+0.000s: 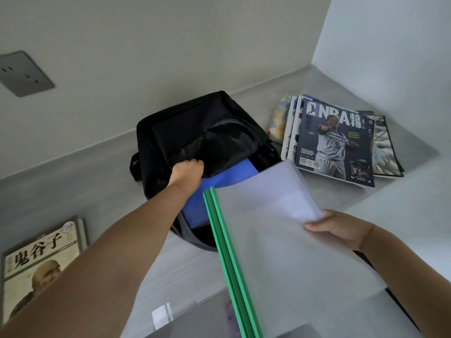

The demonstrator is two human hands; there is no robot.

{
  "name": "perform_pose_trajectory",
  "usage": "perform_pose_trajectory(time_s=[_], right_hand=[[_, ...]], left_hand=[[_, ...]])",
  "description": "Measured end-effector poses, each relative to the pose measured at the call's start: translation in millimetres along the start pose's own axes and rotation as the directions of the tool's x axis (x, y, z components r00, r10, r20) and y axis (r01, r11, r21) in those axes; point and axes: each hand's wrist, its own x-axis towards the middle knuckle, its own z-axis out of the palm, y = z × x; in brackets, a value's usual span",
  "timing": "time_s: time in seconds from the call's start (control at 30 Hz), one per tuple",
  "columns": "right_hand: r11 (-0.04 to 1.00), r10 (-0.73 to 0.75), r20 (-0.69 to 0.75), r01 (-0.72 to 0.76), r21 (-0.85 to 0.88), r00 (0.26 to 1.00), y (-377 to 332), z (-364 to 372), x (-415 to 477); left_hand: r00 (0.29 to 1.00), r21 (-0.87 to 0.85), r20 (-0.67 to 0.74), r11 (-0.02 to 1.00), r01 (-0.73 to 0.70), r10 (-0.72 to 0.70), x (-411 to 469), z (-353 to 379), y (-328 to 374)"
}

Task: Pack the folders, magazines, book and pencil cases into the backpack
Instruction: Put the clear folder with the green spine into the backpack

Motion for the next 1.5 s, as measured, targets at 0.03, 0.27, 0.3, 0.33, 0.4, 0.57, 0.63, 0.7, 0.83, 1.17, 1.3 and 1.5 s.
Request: perform_pose_trajectory(time_s=[0.03,0.27,0.3,0.33,0.4,0.57,0.63,0.7,0.83,1.17,1.3,1.5], right_hand=[[1.0,0.002,0.014,-0.002,-0.003,1.0,-1,3,2],[0.994,0.081,0.104,-0.072,-0.087,0.991,-32,36,39],[0.991,0.09,0.118,-0.078,-0.11,0.989,-40,39,46],[0.987,0.102,0.13,-0.084,-0.138,0.986,-48,42,53],[0.973,0.139,0.156,-0.106,-0.204,0.978,-64,44,63],[0.95,0.201,0.199,-0.141,-0.28,0.959,-70,46,70],[0.948,0.213,0.215,-0.149,-0.279,0.953,-61,50,71],[0.953,0.225,0.23,-0.165,-0.252,0.947,-53,54,72],[0.95,0.217,0.109,-0.184,-0.25,0.97,-46,62,75],[0.931,-0.003,-0.036,-0.01,-0.365,0.999,-60,41,82],[0.954,-0.001,-0.075,-0.022,-0.299,0.997,-51,40,82],[0.994,-0.018,-0.095,0.008,-0.107,0.995,-57,59,89]], left_hand=[[1.0,-0.052,0.004,0.998,0.018,-0.018,4,-5,0],[0.976,-0.34,-0.177,0.939,0.058,-0.125,16,-31,-24],[0.971,-0.349,-0.204,0.936,0.049,-0.127,15,-33,-26],[0.966,-0.351,-0.224,0.935,0.041,-0.127,15,-35,-27],[0.961,-0.352,-0.245,0.935,0.036,-0.129,12,-36,-29],[0.973,-0.259,-0.227,0.966,-0.014,-0.047,5,-36,-29],[0.986,-0.18,-0.164,0.983,-0.046,0.017,4,-36,-22],[0.992,-0.106,-0.095,0.99,-0.094,0.084,3,-33,-13],[0.99,-0.003,-0.057,0.991,-0.131,0.13,8,-28,7],[0.97,-0.131,-0.115,0.965,-0.229,0.214,18,-39,-6],[0.973,-0.123,-0.084,0.967,-0.225,0.216,16,-41,-2],[0.979,-0.121,-0.096,0.974,-0.192,0.181,11,-34,-4]])
